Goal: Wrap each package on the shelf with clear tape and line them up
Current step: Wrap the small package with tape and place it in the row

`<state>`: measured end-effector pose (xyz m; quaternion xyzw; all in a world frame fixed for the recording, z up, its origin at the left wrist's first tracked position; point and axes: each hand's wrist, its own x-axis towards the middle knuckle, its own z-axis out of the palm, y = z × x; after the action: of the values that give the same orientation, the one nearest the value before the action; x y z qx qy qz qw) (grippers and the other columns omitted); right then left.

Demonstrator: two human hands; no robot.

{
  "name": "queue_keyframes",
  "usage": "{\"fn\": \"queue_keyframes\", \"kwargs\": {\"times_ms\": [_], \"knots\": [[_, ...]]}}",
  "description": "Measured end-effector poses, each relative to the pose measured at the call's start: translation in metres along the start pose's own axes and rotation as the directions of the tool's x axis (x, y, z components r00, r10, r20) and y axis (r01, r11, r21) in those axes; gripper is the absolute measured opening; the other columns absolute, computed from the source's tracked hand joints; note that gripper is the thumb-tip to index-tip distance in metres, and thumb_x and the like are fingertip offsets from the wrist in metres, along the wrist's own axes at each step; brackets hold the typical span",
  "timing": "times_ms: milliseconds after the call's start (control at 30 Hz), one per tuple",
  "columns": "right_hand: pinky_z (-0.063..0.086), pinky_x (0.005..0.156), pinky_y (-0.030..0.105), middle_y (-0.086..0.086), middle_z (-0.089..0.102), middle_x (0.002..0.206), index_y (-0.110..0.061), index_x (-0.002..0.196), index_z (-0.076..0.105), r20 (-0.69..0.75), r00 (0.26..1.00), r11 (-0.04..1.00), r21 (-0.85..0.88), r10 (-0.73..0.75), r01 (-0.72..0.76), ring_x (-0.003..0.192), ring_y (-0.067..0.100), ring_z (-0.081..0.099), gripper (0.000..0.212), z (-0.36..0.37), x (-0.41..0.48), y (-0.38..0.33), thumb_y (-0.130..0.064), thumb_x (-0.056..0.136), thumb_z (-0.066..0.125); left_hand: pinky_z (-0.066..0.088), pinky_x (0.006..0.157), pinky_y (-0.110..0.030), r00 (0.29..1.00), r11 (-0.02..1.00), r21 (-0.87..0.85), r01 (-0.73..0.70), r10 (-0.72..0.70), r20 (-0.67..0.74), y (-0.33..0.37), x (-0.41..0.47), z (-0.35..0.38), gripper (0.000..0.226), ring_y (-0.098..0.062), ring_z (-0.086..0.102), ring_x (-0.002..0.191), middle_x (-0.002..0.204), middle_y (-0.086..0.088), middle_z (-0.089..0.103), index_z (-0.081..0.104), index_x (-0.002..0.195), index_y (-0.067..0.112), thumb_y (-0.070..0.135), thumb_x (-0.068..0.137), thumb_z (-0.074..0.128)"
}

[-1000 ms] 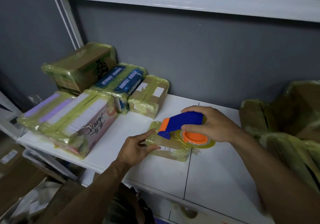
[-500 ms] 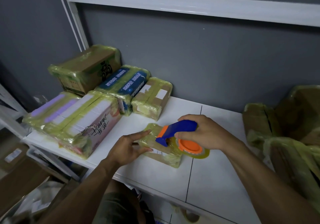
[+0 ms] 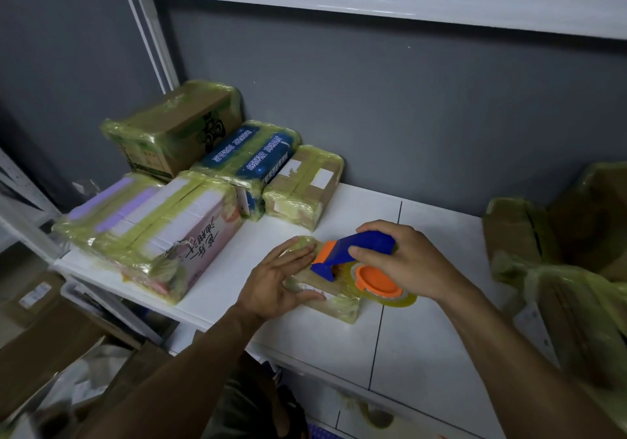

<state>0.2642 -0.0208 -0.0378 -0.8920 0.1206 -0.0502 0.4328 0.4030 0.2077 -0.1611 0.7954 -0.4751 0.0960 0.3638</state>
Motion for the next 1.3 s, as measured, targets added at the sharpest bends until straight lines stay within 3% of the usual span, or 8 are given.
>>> {"fn": "queue_keyframes", "kwargs": {"times_ms": [267, 367, 567, 767, 933, 1033, 1133, 1300], "knots": [[0.06, 0.08, 0.027, -0.023, 0.07, 0.102, -0.046, 0.108, 0.066, 0.041, 0.999, 1.0, 0.029, -0.002, 0.001, 0.101, 0.004, 0.066, 0.027, -0.014, -0.015, 0.0, -0.049, 0.085, 0.08, 0.049, 0.102, -0.025, 0.998, 0.995, 0.089, 0.052, -0.048, -0.038, 0.007, -0.004, -0.004, 0.08, -0.004, 0.04, 0.143, 0.142, 0.019, 0.057, 0.067, 0.134, 0.027, 0.074, 0.07, 0.072], [0.06, 0.081, 0.033, -0.02, 0.073, 0.101, -0.041, 0.11, 0.07, 0.021, 1.0, 0.999, 0.05, 0.007, -0.008, 0.097, 0.005, 0.069, 0.027, -0.024, -0.024, 0.008, -0.048, 0.086, 0.079, 0.048, 0.103, -0.025, 0.998, 0.995, 0.088, 0.05, -0.047, -0.038, 0.008, -0.004, -0.004, 0.08, -0.004, 0.039, 0.143, 0.143, 0.02, 0.056, 0.066, 0.134, 0.027, 0.073, 0.069, 0.075], [0.055, 0.074, 0.018, -0.031, 0.068, 0.106, -0.055, 0.106, 0.066, 0.008, 1.0, 0.999, 0.053, 0.012, -0.012, 0.102, -0.006, 0.063, 0.031, -0.019, -0.031, 0.014, -0.046, 0.082, 0.084, 0.04, 0.112, -0.026, 0.999, 0.998, 0.048, 0.033, -0.033, 0.005, 0.004, -0.003, -0.003, 0.084, -0.007, 0.036, 0.147, 0.146, 0.016, 0.054, 0.064, 0.137, 0.023, 0.074, 0.072, 0.07], [0.056, 0.076, 0.019, -0.03, 0.068, 0.107, -0.055, 0.112, 0.062, -0.018, 1.0, 0.996, 0.091, 0.001, 0.001, 0.102, -0.004, 0.064, 0.042, 0.002, -0.031, 0.013, -0.062, 0.074, 0.079, 0.055, 0.1, -0.034, 0.999, 0.984, 0.173, -0.043, 0.038, 0.033, -0.02, 0.0, -0.021, 0.08, -0.005, 0.035, 0.147, 0.15, 0.023, 0.048, 0.062, 0.139, 0.029, 0.076, 0.075, 0.069], [0.047, 0.067, 0.008, -0.038, 0.061, 0.105, -0.061, 0.11, 0.054, -0.046, 0.999, 0.996, 0.094, 0.011, -0.007, 0.099, -0.014, 0.058, 0.047, 0.023, -0.023, 0.0, -0.072, 0.067, 0.068, 0.027, 0.121, -0.048, 0.985, 0.979, 0.204, -0.011, -0.025, 0.173, -0.032, 0.01, -0.038, 0.091, -0.01, 0.018, 0.154, 0.157, 0.015, 0.04, 0.047, 0.151, 0.025, 0.079, 0.079, 0.06], [0.045, 0.062, 0.002, -0.046, 0.056, 0.105, -0.069, 0.104, 0.052, -0.036, 0.999, 0.995, 0.094, 0.021, -0.018, 0.098, -0.02, 0.054, 0.041, 0.025, -0.022, -0.002, -0.074, 0.067, 0.066, 0.01, 0.126, -0.045, 0.977, 0.954, 0.285, -0.089, 0.028, 0.212, -0.019, 0.01, -0.033, 0.103, -0.006, 0.016, 0.154, 0.161, 0.016, 0.033, 0.035, 0.157, 0.031, 0.088, 0.074, 0.058], [0.046, 0.064, 0.001, -0.047, 0.056, 0.107, -0.073, 0.106, 0.052, -0.032, 0.999, 0.99, 0.137, 0.029, -0.025, 0.101, -0.021, 0.054, 0.043, 0.026, -0.026, 0.0, -0.076, 0.065, 0.068, 0.014, 0.126, -0.038, 0.984, 0.957, 0.278, -0.078, 0.03, 0.175, -0.006, 0.005, -0.016, 0.115, -0.002, 0.022, 0.151, 0.16, 0.012, 0.036, 0.039, 0.156, 0.023, 0.092, 0.066, 0.06], [0.052, 0.068, 0.008, -0.039, 0.063, 0.109, -0.068, 0.112, 0.056, -0.082, 0.996, 0.98, 0.196, 0.031, -0.014, 0.102, -0.015, 0.06, 0.049, 0.029, -0.035, 0.01, -0.073, 0.066, 0.074, 0.027, 0.122, -0.036, 0.999, 0.969, 0.242, -0.05, 0.045, 0.024, -0.009, 0.003, -0.008, 0.099, -0.006, 0.038, 0.145, 0.154, 0.006, 0.047, 0.058, 0.143, 0.017, 0.081, 0.067, 0.072]]}}
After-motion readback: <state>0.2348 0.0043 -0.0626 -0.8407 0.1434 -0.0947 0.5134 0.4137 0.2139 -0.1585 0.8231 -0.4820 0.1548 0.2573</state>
